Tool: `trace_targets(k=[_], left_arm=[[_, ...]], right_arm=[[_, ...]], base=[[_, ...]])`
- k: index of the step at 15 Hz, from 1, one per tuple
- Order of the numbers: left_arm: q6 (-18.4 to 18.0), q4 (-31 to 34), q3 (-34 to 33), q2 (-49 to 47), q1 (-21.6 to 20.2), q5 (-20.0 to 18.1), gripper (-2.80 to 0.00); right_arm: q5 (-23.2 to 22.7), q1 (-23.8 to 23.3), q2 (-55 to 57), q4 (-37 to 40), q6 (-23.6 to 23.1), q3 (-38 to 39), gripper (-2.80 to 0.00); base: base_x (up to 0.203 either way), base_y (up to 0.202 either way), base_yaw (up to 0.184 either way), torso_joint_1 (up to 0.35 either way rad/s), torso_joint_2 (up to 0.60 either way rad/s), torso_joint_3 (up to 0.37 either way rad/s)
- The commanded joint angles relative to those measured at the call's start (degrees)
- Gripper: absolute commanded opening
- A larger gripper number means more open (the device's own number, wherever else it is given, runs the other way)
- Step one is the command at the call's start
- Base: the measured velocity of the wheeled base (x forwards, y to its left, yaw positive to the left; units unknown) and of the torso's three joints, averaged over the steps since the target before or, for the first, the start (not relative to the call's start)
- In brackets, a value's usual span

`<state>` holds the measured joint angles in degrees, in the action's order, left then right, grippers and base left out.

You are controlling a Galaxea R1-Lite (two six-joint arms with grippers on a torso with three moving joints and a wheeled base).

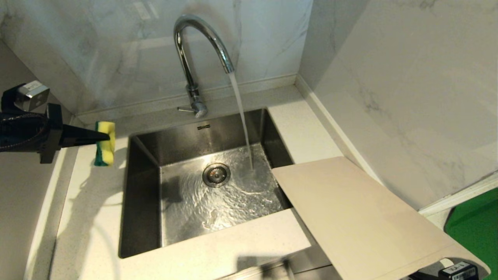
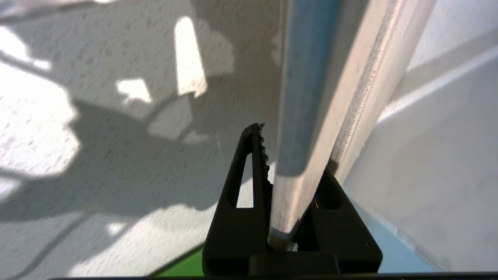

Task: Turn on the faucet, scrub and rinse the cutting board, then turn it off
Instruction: Put down the cutting board

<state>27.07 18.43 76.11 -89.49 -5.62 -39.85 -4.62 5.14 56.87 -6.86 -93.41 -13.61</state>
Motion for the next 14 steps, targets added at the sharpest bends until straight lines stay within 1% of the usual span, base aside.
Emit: trace_targets(k=[1, 3, 6, 9, 11, 13, 14], left_arm=[[0.1, 0.1, 0.0, -1.5, 0.0, -0.2, -2.8], [0.1, 0.1, 0.0, -2.2, 0.0, -0.2, -2.8], [0.1, 0.1, 0.0, -3.2, 0.3, -0.2, -2.8], [0.0, 0.1, -0.4, -3.4, 0.6, -0.2, -2.8], [0.0, 0.1, -0.7, -3.3, 1.3, -0.2, -2.8], [0.0, 0.1, -0.9, -3.1, 1.7, -0.2, -2.8], [0.0, 0.1, -0.9, -3.0, 1.7, -0.2, -2.8]], right_arm=[[-0.4, 0.0, 3.6, 1.6, -0.9, -2.7, -2.8], [-0.4, 0.1, 4.4, 4.6, -1.3, -5.0, -2.8], [-0.5, 0.1, 5.0, 9.1, -3.8, -7.5, -2.8], [-0.5, 0.1, 6.6, 10.0, -7.0, -7.0, -2.8], [-0.4, 0.1, 7.8, 10.1, -8.1, -7.7, -2.8], [-0.4, 0.1, 9.3, 10.8, -11.6, -9.6, -2.8], [-0.2, 0.1, 9.7, 12.5, -13.4, -11.0, -2.8]], base=[[0.0, 0.0, 0.0, 0.0, 0.0, 0.0], [0.0, 0.0, 0.0, 0.0, 0.0, 0.0], [0.0, 0.0, 0.0, 0.0, 0.0, 0.0], [0.0, 0.0, 0.0, 0.0, 0.0, 0.0], [0.0, 0.0, 0.0, 0.0, 0.0, 0.0], [0.0, 0.0, 0.0, 0.0, 0.0, 0.0], [0.0, 0.0, 0.0, 0.0, 0.0, 0.0]])
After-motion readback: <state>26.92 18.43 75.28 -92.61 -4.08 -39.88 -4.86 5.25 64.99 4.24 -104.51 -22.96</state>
